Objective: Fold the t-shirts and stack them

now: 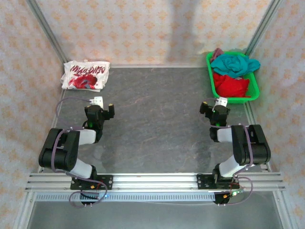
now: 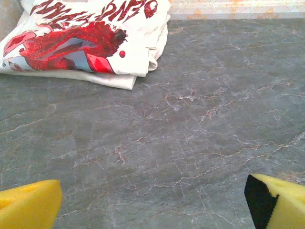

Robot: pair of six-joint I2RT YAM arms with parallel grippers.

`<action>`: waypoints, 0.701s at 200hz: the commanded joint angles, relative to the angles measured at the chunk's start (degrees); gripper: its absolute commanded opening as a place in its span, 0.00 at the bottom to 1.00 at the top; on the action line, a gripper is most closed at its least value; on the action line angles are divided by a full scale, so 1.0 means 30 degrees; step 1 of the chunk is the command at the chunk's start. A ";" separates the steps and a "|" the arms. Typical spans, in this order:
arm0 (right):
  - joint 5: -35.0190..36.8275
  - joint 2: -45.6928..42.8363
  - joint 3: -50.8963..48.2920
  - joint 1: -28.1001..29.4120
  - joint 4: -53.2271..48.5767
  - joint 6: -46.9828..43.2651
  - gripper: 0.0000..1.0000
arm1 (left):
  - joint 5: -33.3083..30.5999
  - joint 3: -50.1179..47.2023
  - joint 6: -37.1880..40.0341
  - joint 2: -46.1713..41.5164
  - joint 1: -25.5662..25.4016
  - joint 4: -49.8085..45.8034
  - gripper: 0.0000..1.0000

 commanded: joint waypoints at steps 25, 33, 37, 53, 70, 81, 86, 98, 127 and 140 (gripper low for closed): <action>-0.0202 -0.0028 0.0023 -0.0067 0.0192 -0.0064 0.99 | -0.0537 0.0331 -0.0179 0.0065 -0.0037 -0.0157 1.00; -0.0206 -0.0040 -0.0013 -0.0068 0.0192 -0.0054 0.99 | -0.0537 0.0331 -0.0200 0.0045 -0.0028 -0.0155 1.00; -0.0202 -0.0048 -0.0007 -0.0068 0.0214 -0.0043 0.99 | -0.0530 0.0331 -0.0196 0.0039 -0.0015 -0.0158 1.00; -0.0202 -0.0040 -0.0044 -0.0064 0.0253 -0.0039 0.99 | -0.0508 0.0353 -0.0217 0.0030 -0.0008 -0.0182 1.00; -0.0173 -0.0019 0.0071 -0.0068 0.0161 0.0004 0.99 | -0.0453 0.0360 -0.0233 0.0045 0.0021 -0.0201 1.00; -0.0410 -0.0004 0.0135 -0.0204 -0.0024 0.0131 0.99 | -0.0427 0.0360 -0.0236 0.0028 0.0029 -0.0205 1.00; -0.0565 -0.0032 0.0121 -0.0290 0.0006 0.0175 0.99 | -0.0422 0.0371 -0.0234 0.0044 0.0021 -0.0220 1.00; -0.0667 -0.0009 0.0125 -0.0317 0.0045 0.0195 0.99 | -0.0420 0.0360 -0.0221 0.0045 0.0036 -0.0216 1.00; -0.0667 -0.0024 0.0082 -0.0333 0.0068 0.0174 0.99 | -0.0413 0.0376 -0.0223 0.0045 0.0029 -0.0198 1.00; -0.0671 -0.0052 0.0056 -0.0331 0.0075 0.0180 0.99 | -0.0420 0.0360 -0.0241 0.0038 0.0021 -0.0221 1.00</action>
